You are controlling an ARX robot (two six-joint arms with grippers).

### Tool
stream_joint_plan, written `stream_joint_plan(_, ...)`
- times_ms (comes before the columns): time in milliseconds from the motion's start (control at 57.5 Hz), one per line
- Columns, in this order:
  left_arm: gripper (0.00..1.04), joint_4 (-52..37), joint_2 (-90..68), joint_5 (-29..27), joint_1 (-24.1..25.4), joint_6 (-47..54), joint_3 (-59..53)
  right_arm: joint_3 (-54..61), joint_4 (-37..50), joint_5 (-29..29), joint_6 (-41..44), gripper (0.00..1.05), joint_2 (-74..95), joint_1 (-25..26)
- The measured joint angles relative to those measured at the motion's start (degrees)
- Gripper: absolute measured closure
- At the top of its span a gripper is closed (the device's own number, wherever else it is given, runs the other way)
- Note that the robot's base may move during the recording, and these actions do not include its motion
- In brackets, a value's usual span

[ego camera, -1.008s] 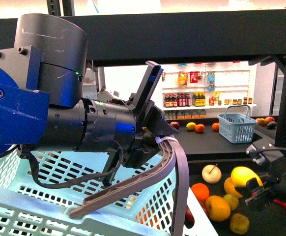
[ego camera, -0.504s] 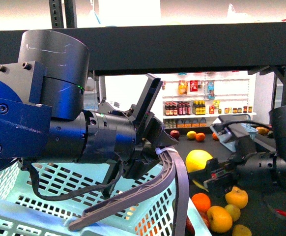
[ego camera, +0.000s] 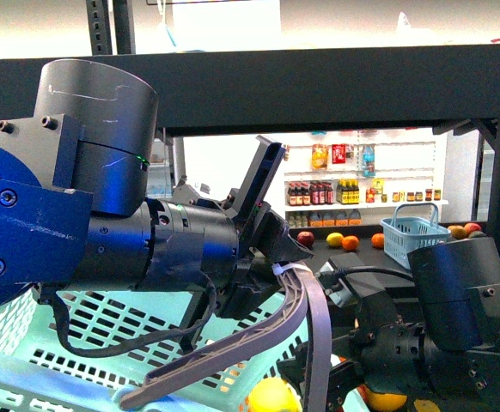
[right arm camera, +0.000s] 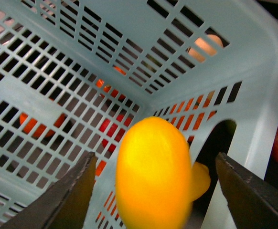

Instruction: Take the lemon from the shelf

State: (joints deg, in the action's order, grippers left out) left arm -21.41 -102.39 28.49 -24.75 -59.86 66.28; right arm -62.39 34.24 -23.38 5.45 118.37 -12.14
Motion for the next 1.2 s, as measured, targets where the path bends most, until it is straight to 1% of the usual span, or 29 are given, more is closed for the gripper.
stream_joint_plan(70, 0.93, 0.0, 0.0, 0.0, 0.0, 0.0, 0.0, -0.1, 1.6, -0.1, -2.1, 0.06, -0.1, 0.7)
stream_joint_plan(87, 0.93, 0.0, 0.0, 0.0, 0.0, 0.0, 0.0, -0.1, 1.9, -0.2, -2.9, 0.06, -0.1, 0.8)
stream_joint_plan(156, 0.93, 0.0, 0.0, 0.0, 0.0, 0.0, 0.0, -0.1, 3.3, -0.5, -5.4, 0.08, -0.7, 1.9)
stream_joint_plan(261, 0.93, 0.0, 0.0, -0.2, 0.0, 0.0, 0.0, -0.3, 5.0, -0.7, -10.5, 0.07, -2.5, 4.9)
stream_joint_plan(365, 0.93, 0.0, 0.0, -0.1, 0.0, 0.0, 0.0, -2.0, 5.9, -0.2, -15.6, 0.07, -3.6, 8.9)
stream_joint_plan(452, 0.93, 0.0, 0.0, 0.0, 0.0, 0.0, 0.0, -3.4, 5.9, 0.3, -17.8, 0.07, -3.5, 12.3)
stream_joint_plan(539, 0.93, 0.0, 0.0, 0.0, 0.0, 0.0, 0.0, -4.3, 5.9, 1.1, -18.2, 0.07, -2.3, 15.3)
stream_joint_plan(643, 0.93, 0.0, 0.0, 0.0, 0.0, 0.0, 0.0, -5.1, 5.5, 2.1, -17.6, 0.07, 0.6, 17.6)
stream_joint_plan(730, 0.93, 0.0, 0.0, 0.0, 0.0, 0.0, 0.0, -5.7, 4.5, 3.5, -14.4, 0.07, 5.4, 18.8)
stream_joint_plan(835, 0.93, 0.0, 0.0, 0.0, 0.0, 0.0, 0.0, -6.6, 2.5, 5.6, -10.9, 0.07, 11.9, 19.3)
stream_joint_plan(991, 0.93, 0.0, 0.0, 0.0, 0.0, 0.0, 0.0, -8.5, 0.9, 6.8, -7.1, 0.07, 18.1, 18.4)
stream_joint_plan(1200, 0.93, 0.0, 0.0, 0.0, 0.0, 0.0, 0.0, -14.6, -2.4, 8.9, -2.6, 0.07, 25.6, 13.4)
